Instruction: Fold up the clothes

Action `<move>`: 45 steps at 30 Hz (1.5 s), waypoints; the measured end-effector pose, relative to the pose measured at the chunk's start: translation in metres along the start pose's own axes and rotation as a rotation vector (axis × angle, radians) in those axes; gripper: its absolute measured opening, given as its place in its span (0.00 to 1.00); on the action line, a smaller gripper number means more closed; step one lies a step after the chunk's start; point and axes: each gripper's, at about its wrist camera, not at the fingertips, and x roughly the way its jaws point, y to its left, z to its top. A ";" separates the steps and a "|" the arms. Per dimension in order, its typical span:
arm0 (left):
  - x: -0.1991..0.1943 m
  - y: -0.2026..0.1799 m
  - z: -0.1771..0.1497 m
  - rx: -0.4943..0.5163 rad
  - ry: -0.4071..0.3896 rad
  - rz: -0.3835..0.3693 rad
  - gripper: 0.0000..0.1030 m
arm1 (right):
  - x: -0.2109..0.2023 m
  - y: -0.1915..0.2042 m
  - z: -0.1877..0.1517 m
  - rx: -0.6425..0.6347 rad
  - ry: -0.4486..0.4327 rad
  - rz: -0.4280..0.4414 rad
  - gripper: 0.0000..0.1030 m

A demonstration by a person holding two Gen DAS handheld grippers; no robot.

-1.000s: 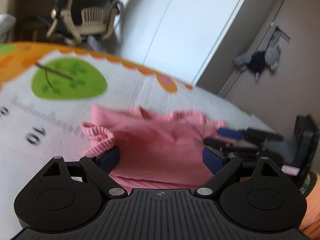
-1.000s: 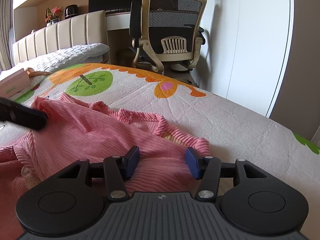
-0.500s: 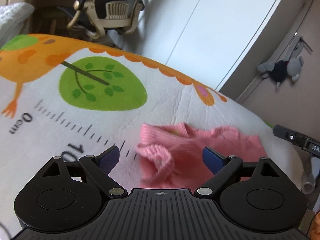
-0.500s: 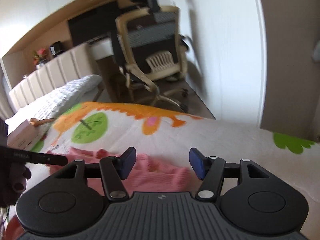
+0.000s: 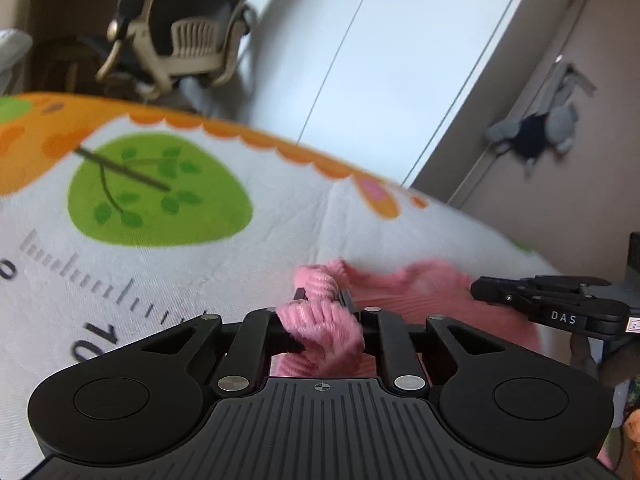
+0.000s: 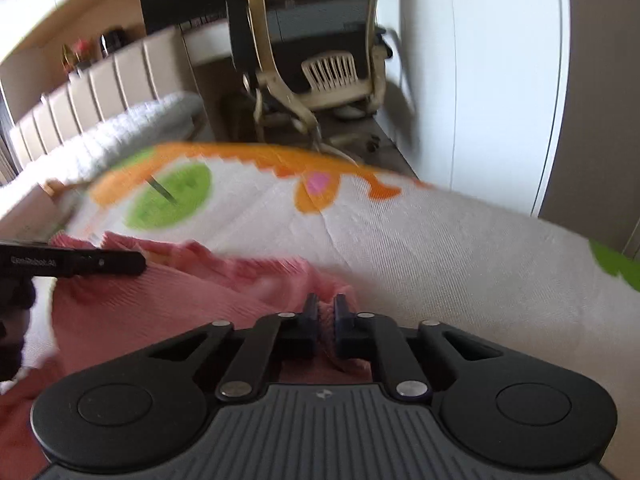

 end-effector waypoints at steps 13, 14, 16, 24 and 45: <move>-0.177 -0.076 -0.104 0.291 -0.033 -0.122 0.17 | -0.186 0.048 -0.107 -0.220 -0.119 0.110 0.06; -0.180 -0.076 -0.117 0.303 0.001 -0.113 0.22 | -0.188 0.048 -0.117 -0.236 -0.097 0.124 0.06; -0.183 -0.073 -0.137 0.302 0.063 -0.106 0.32 | -0.201 0.043 -0.129 -0.250 -0.079 0.163 0.07; -0.210 -0.036 -0.131 0.086 0.051 -0.254 0.90 | -0.254 0.014 -0.108 -0.127 -0.246 0.280 0.70; -0.053 -0.009 -0.015 -0.145 -0.004 -0.237 0.91 | -0.074 -0.008 -0.016 0.178 -0.140 0.256 0.76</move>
